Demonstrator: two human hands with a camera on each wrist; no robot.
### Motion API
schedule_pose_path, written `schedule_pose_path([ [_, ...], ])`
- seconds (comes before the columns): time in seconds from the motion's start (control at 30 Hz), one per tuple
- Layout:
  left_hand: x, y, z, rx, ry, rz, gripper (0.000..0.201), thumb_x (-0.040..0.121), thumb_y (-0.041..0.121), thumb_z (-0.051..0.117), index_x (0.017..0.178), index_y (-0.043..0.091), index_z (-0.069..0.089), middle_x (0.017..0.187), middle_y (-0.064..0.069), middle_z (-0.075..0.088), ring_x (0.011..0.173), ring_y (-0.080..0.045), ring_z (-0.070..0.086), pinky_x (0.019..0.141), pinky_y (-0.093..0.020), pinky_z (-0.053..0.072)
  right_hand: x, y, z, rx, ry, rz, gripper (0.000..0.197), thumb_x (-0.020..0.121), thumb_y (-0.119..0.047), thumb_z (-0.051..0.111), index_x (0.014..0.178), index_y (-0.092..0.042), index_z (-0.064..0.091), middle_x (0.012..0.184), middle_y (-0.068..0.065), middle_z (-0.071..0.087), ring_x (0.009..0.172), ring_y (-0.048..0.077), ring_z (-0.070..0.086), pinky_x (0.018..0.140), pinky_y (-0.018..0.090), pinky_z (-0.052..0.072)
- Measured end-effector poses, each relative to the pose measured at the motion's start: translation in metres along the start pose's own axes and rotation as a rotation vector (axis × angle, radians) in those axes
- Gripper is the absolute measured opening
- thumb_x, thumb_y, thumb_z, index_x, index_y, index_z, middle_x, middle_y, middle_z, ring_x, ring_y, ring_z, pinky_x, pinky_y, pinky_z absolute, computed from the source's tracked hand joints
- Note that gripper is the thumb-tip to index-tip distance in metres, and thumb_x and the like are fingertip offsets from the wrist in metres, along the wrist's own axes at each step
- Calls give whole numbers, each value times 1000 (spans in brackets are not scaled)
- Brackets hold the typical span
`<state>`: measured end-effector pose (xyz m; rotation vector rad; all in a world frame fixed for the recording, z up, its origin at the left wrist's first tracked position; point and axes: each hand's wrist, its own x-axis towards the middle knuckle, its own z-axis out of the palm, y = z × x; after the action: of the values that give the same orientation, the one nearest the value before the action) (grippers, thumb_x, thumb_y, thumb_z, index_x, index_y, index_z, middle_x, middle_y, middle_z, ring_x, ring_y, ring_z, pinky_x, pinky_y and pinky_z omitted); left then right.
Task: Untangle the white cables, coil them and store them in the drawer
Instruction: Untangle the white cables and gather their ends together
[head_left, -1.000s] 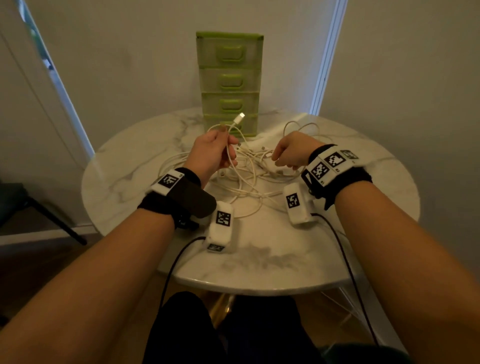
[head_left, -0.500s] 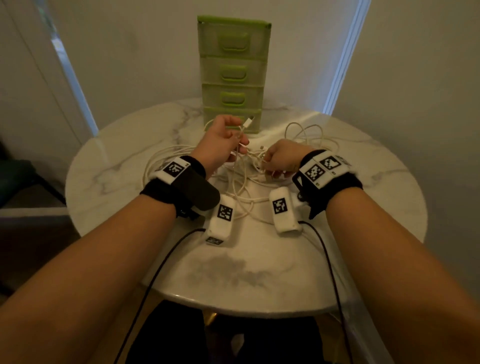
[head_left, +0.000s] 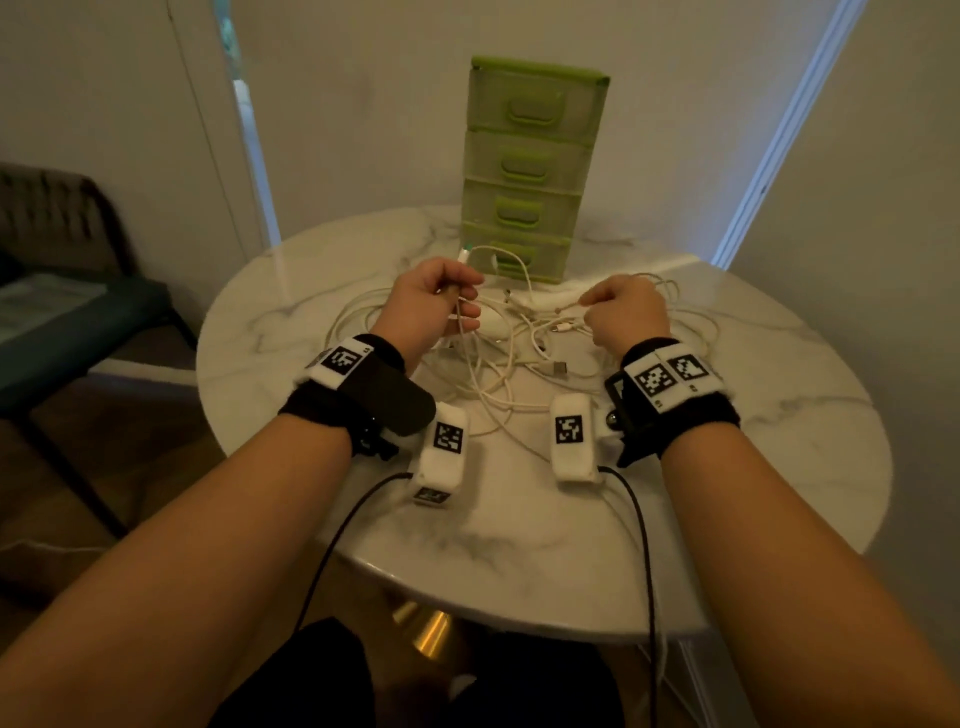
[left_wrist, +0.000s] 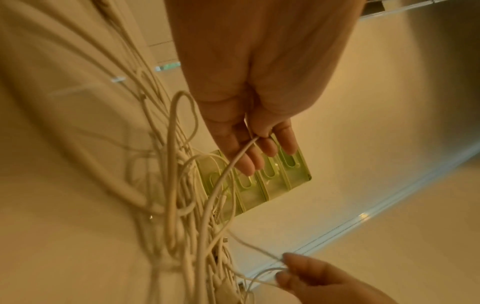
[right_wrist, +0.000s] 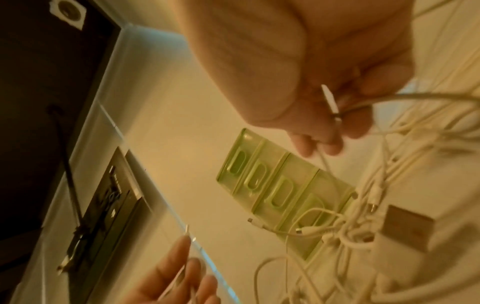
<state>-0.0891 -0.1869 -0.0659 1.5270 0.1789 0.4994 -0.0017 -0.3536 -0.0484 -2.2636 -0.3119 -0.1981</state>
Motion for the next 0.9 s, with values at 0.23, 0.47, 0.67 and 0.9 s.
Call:
schedule_pose_path([
  [0.23,7,2,3,-117,-95,34,32,95,-12,32,98,6,58,76,-3,52,71,-11,54,68,-14,55,-18,-18,-7,427,99,-11,35,89,6,41,117,-6,58,69,-1,55,56,11,53,45,15,44],
  [0.47,15,1,2,-213,-155,51,28,92,7,57,120,10,57,102,-4,62,88,-15,65,82,-23,56,-36,-24,0,386,76,-4,28,96,-22,43,75,-18,61,48,0,42,37,12,42,40,21,35],
  [0.67,6,14,10,-196,-177,63,25,86,12,67,109,17,57,106,-6,59,88,-19,64,84,-36,55,-60,-41,-3,311,-51,-33,27,93,-22,47,74,-17,65,46,0,38,30,4,31,39,19,27],
  [0.9,2,26,2,-312,-92,91,16,98,8,46,112,3,52,93,-12,59,57,-7,65,63,-25,59,-79,-46,-16,207,-211,-42,31,86,-11,51,57,-7,62,31,-7,37,27,4,30,33,16,27],
])
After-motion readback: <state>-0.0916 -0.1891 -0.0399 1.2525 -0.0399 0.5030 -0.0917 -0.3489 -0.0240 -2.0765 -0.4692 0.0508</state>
